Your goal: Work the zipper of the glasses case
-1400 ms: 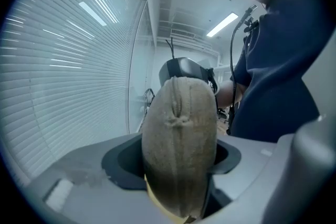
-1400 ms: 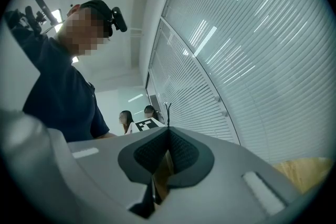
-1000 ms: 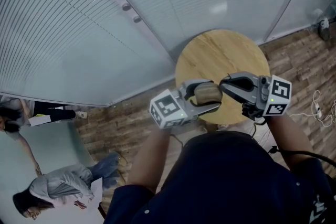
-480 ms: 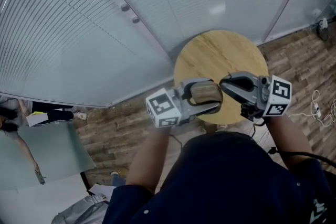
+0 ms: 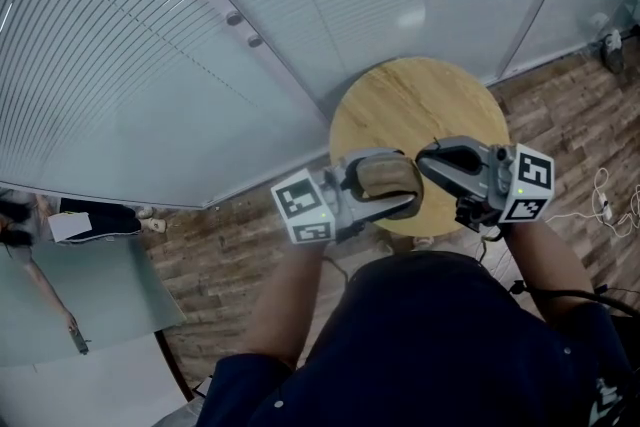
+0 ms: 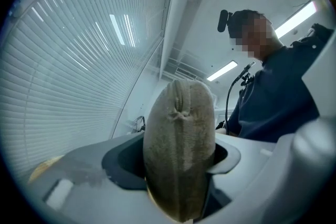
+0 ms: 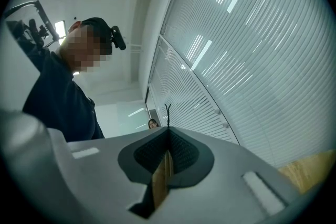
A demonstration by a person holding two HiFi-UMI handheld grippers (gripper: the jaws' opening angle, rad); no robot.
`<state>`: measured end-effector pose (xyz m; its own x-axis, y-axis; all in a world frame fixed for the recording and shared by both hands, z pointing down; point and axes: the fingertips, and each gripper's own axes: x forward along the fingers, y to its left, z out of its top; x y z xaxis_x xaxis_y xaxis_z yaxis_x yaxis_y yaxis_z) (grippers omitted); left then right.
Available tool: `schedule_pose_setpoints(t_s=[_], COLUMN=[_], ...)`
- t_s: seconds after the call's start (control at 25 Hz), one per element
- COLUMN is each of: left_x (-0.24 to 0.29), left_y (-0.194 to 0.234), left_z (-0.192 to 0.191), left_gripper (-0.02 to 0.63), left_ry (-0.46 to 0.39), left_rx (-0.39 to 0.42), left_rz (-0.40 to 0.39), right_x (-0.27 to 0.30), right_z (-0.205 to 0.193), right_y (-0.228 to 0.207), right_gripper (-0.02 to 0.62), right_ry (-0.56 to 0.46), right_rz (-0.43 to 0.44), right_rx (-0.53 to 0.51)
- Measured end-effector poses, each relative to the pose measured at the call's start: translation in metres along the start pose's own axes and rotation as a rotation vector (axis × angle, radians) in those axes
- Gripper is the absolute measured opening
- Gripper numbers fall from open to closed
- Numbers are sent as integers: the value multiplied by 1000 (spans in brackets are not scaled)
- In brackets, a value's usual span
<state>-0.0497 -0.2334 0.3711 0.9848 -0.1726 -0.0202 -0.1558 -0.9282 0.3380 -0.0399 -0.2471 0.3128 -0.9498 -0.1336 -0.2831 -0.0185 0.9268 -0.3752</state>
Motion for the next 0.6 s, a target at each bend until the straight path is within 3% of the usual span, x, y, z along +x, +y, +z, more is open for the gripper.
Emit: schedule_pose_setpoints(t_s=[0.36,0.6], left_x=[-3,-4], left_y=[-1,-3], left_z=[12,15], left_gripper=[299,299], left_ry=[-89,-91], left_rx=[-37,-32], left_rz=[-19,-29], right_x=[0,-1], right_z=[2,2], right_y=[1,3], right_gripper=[9,9], right_ry=[-23,-28], right_rz=[-1,0], right_rx=[5,5])
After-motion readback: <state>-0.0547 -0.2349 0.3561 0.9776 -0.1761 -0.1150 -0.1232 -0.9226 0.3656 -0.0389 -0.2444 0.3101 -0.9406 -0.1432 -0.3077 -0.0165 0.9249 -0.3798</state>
